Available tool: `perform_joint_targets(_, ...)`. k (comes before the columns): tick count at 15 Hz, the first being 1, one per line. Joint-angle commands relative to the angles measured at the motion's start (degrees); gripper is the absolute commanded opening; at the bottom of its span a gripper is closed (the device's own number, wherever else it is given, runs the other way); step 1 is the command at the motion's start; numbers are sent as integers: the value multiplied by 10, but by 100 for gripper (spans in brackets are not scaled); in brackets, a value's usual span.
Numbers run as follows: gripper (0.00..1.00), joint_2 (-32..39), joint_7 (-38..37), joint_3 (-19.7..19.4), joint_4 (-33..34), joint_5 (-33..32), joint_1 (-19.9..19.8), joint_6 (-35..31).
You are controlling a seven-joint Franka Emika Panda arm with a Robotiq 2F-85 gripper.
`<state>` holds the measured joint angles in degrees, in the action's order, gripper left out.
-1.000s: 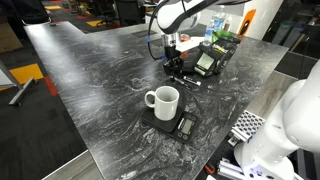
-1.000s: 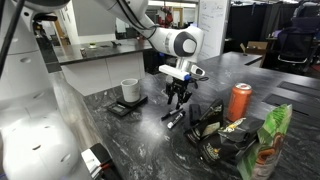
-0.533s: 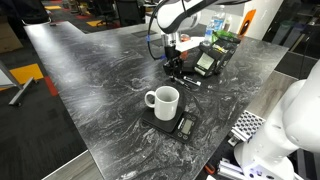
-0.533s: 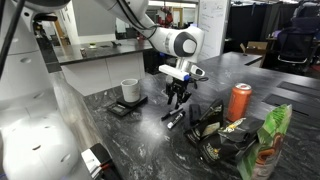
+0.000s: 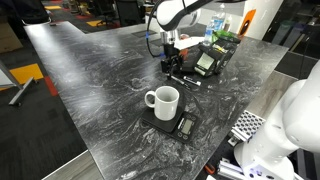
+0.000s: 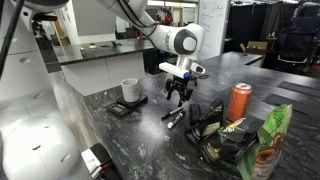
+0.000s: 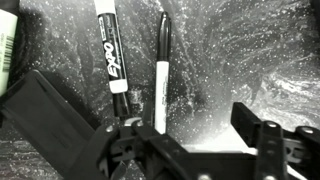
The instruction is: Put the marker in the mug cup
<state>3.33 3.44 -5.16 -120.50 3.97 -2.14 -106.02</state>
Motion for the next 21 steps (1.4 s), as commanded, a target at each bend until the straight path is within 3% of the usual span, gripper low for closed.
perform_joint_targets(1,87,0,-12,6,15,4,-6,12)
perform_joint_targets(4,71,2,-21,6,19,7,-6,16)
perform_joint_targets(10,86,0,-75,6,24,-11,-5,35)
perform_joint_targets(11,100,0,-73,6,25,-5,-5,40)
perform_joint_targets(13,99,-6,-23,10,21,30,-5,24)
perform_joint_targets(14,94,-1,-55,7,17,6,-5,22)
perform_joint_targets(15,100,-1,-44,9,19,14,-5,22)
perform_joint_targets(21,100,1,-64,10,25,-3,-2,21)
